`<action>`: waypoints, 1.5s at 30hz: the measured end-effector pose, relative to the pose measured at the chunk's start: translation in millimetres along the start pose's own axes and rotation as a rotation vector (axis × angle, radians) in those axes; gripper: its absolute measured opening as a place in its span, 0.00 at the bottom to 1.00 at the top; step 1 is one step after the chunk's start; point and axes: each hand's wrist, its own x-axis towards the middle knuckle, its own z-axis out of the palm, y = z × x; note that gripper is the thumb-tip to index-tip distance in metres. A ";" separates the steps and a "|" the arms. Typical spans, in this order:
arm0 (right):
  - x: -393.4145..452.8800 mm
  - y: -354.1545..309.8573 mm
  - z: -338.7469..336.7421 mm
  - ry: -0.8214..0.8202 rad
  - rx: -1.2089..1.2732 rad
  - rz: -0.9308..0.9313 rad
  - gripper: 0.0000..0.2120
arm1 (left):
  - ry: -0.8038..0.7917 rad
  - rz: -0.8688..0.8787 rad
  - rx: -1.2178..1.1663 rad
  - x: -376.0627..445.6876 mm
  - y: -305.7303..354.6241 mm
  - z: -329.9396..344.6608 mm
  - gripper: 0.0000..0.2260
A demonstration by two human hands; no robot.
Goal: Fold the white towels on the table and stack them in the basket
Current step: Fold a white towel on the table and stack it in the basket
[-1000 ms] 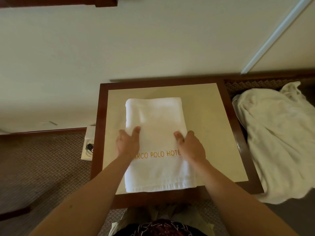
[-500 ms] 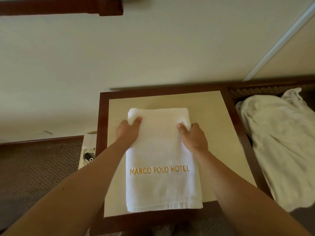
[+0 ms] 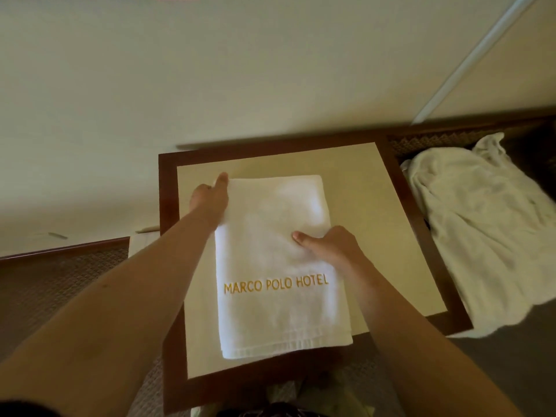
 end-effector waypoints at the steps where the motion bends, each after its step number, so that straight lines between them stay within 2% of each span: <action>1: -3.3 -0.2 -0.9 -0.009 0.031 0.005 0.42 | 0.008 -0.006 -0.046 -1.3 -0.4 -0.3 0.29; 5: -17.9 0.9 -1.7 -0.056 0.170 0.029 0.30 | 0.027 0.061 -0.100 -35.5 -26.2 -2.4 0.25; 9: -33.0 12.1 7.7 -0.106 0.259 0.049 0.21 | -0.062 0.076 0.025 -86.7 -88.3 -12.9 0.22; 11: -39.3 20.1 15.1 -0.105 0.305 -0.005 0.16 | -0.127 0.066 0.058 -101.6 -110.0 -15.0 0.21; 13: -49.2 26.8 21.2 -0.107 0.345 -0.028 0.14 | -0.143 0.051 0.068 -109.3 -119.4 -14.7 0.22; 16: -59.2 42.3 31.2 -0.189 0.417 -0.008 0.17 | -0.130 0.076 0.062 -114.2 -121.1 -13.8 0.23; 19: -73.2 65.0 34.6 -0.223 0.521 -0.042 0.10 | -0.147 0.121 0.078 -122.2 -112.3 -9.4 0.23; 23: -87.1 98.0 27.7 -0.160 0.686 -0.082 0.11 | -0.183 0.199 0.134 -137.5 -94.9 8.8 0.23; 29: -107.4 172.2 -19.6 -0.014 0.816 -0.132 0.10 | -0.236 0.315 0.151 -193.8 -62.5 70.5 0.19; 34: -133.2 266.3 -73.9 0.202 0.937 -0.102 0.20 | -0.340 0.429 0.146 -266.7 -31.2 152.6 0.19; 45: -198.7 475.2 -210.4 0.567 1.109 -0.019 0.17 | -0.614 0.704 0.098 -459.4 36.9 347.6 0.21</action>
